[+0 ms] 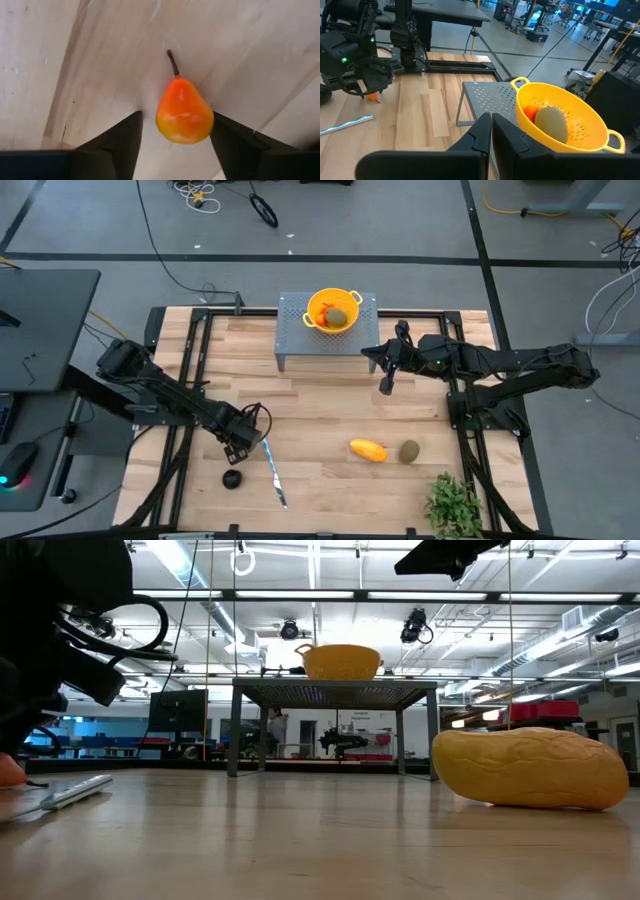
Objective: Pick & Place Fruit
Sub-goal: Put the pear into the yellow colander bowl on the shelf
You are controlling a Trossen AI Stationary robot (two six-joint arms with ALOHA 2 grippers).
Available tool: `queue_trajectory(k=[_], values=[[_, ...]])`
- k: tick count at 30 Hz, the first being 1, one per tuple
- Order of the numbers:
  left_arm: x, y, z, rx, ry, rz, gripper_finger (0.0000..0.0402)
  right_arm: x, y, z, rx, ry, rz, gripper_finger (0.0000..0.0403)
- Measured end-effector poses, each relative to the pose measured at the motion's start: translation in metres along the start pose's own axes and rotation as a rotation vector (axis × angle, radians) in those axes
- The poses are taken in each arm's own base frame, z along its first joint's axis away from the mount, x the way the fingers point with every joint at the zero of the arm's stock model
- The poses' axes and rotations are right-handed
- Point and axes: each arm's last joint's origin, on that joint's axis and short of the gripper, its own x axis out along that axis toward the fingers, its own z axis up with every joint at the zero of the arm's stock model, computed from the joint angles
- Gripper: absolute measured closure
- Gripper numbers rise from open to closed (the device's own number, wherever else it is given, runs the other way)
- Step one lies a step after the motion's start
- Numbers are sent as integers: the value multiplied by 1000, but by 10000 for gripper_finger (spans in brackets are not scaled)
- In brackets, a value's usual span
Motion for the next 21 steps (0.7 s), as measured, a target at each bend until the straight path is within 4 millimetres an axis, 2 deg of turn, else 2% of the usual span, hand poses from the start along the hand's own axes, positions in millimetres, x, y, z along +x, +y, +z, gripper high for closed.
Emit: queue_trajectory(k=[6,21], values=[[0,0,0,-5,-10,7,208,0,0,0,0,0,1,381],[0,0,1,-33,-21,15,233,0,0,0,0,0,3,381]])
